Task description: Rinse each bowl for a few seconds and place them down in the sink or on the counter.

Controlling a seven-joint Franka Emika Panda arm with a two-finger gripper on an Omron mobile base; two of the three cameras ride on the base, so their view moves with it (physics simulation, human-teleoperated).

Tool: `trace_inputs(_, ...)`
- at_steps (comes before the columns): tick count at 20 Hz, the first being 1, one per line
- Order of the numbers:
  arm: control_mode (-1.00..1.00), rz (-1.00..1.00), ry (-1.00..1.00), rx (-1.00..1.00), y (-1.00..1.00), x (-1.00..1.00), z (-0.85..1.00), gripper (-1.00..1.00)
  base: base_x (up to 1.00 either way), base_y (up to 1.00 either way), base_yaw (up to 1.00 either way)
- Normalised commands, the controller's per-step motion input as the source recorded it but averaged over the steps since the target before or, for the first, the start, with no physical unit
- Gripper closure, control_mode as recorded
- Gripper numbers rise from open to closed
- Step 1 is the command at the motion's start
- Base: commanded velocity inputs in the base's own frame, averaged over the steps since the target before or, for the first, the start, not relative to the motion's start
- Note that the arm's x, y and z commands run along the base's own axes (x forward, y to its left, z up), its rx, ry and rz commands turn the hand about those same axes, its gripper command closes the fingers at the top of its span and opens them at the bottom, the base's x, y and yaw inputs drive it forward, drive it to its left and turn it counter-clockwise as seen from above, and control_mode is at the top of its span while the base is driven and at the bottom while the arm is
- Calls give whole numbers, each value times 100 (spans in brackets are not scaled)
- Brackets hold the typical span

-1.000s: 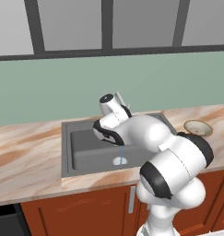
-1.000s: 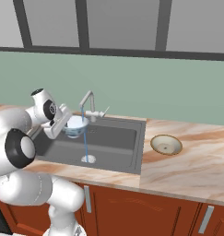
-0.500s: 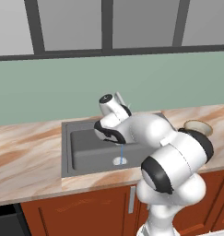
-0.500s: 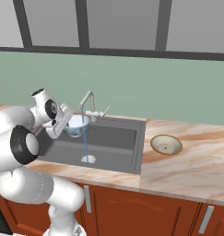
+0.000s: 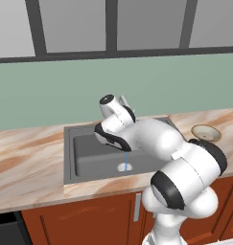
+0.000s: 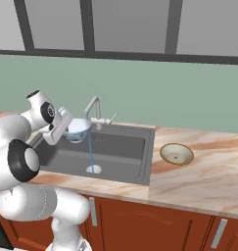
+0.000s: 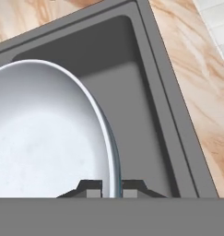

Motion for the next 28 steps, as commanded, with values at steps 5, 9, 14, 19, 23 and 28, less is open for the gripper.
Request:
trace_inputs(5, -100, 3, 0, -1, 27, -19, 15, 100, 0, 0, 0)
trace_inputs(9, -100, 5, 0, -2, 30, -17, 15, 100, 0, 0, 0)
trace_inputs(14, -100, 7, -1, -4, 37, -17, 13, 100, 0, 0, 0)
trace_inputs(19, -100, 14, 0, -2, 38, -12, 7, 100, 0, 0, 0)
trace_inputs(23, -100, 19, 2, -1, 27, -4, 10, 100, 0, 0, 0)
trace_inputs(28, -100, 19, 1, -1, 26, -3, 8, 100, 0, 0, 0)
